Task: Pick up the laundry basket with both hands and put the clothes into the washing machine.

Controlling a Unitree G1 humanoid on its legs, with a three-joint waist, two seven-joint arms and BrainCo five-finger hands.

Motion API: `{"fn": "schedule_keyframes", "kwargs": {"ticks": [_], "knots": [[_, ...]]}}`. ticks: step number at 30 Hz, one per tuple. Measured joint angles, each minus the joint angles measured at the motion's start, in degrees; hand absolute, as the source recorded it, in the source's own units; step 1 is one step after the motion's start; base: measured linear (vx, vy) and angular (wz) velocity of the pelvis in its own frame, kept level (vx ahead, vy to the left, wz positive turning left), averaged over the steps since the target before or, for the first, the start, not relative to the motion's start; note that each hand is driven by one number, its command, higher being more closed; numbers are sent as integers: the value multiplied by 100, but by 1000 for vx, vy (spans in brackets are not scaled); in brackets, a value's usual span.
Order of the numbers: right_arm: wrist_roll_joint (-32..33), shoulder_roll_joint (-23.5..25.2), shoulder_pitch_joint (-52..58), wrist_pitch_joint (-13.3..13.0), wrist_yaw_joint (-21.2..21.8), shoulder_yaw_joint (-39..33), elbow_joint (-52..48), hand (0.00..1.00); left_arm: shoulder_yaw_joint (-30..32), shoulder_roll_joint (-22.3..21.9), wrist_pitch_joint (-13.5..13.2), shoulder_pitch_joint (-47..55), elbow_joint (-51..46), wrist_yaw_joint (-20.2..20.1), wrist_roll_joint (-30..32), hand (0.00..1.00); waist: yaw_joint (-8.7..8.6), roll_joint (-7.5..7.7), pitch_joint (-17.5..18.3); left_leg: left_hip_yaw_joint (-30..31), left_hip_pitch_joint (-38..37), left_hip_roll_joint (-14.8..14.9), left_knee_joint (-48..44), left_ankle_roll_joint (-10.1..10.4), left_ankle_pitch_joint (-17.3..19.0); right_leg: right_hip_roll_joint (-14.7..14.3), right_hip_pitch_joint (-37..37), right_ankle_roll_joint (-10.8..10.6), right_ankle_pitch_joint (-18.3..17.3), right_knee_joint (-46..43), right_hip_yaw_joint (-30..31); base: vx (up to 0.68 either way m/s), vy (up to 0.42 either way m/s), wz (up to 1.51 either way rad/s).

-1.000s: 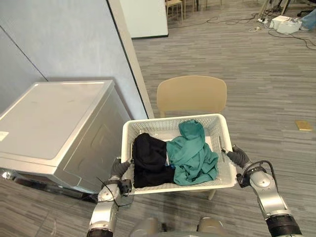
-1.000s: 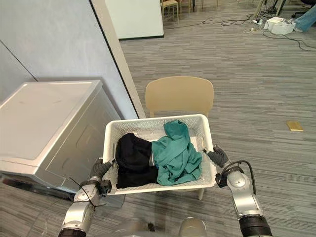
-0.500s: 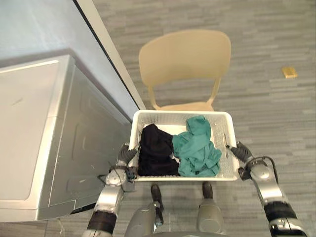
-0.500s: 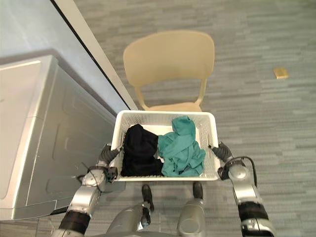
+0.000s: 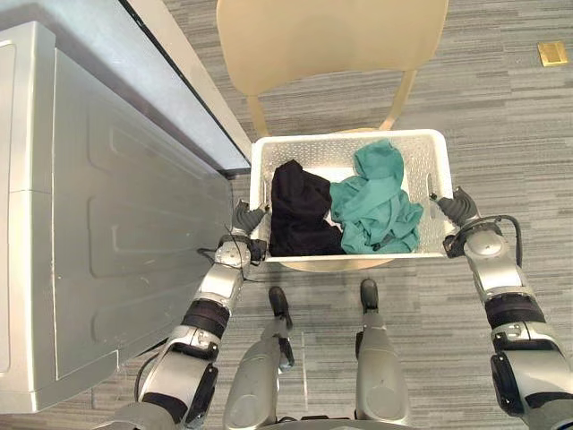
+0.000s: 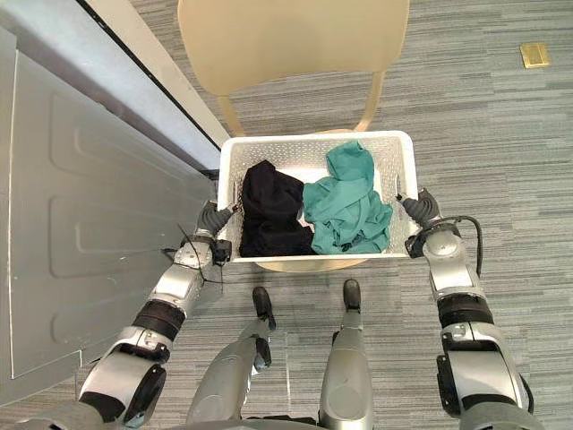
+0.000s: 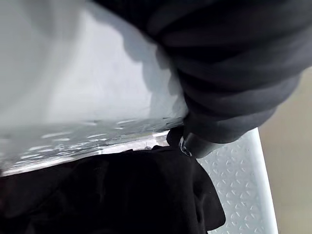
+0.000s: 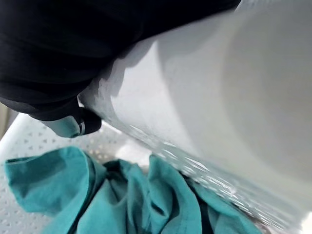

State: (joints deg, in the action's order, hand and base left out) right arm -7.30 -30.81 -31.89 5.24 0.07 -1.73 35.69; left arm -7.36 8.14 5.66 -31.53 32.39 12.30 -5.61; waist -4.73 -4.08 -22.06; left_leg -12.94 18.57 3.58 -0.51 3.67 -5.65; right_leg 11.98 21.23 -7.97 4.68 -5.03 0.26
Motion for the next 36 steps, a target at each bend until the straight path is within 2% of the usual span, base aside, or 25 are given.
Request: {"fn": "schedule_keyframes", "kwargs": {"ticks": [1,2,8,12,17,26,32,36], "knots": [[1,0,-33,1,-43,4,1,100,-1,-8,0,-75,51,50,-7,0,18,0,-3,-10,22,10,78,-28,-51,1,58,5,4,-7,3,0,0,0],[2,0,-47,2,-84,16,2,0,3,-9,0,-158,164,67,-20,0,40,1,-4,-19,46,26,99,-20,-69,-2,96,16,12,-11,6,10,-17,-3],[226,-8,-333,16,-142,234,132,0,172,-4,12,-202,447,409,-40,0,73,6,-8,-148,-14,45,209,46,-127,-29,212,17,10,-114,95,11,-14,-8],[261,-86,-396,16,-121,403,230,0,335,8,5,-195,449,438,-42,0,91,10,-11,-151,-73,45,238,54,-153,-33,210,21,5,-188,94,2,-1,-1],[323,-75,-395,14,-145,458,341,0,347,67,-113,-130,479,383,-276,0,94,10,-11,-142,-271,41,576,37,-374,-70,156,21,5,-190,73,0,0,0],[318,-68,-273,-11,-141,350,342,0,300,115,-163,265,452,42,-257,0,73,11,-11,-80,-453,43,580,30,-379,-94,-64,19,6,-179,-1,7,-1,1],[317,-86,-62,-18,-159,-77,310,0,301,305,-223,765,-144,-114,-137,0,59,10,-9,-55,-609,46,580,30,-378,-103,-253,18,7,-121,-17,32,-7,0],[319,-98,640,-54,-167,-471,-497,0,380,343,-338,1284,-913,-122,-88,0,60,2,-1,40,-822,43,580,31,-373,-94,-544,17,3,-52,-101,47,-3,6]]}}
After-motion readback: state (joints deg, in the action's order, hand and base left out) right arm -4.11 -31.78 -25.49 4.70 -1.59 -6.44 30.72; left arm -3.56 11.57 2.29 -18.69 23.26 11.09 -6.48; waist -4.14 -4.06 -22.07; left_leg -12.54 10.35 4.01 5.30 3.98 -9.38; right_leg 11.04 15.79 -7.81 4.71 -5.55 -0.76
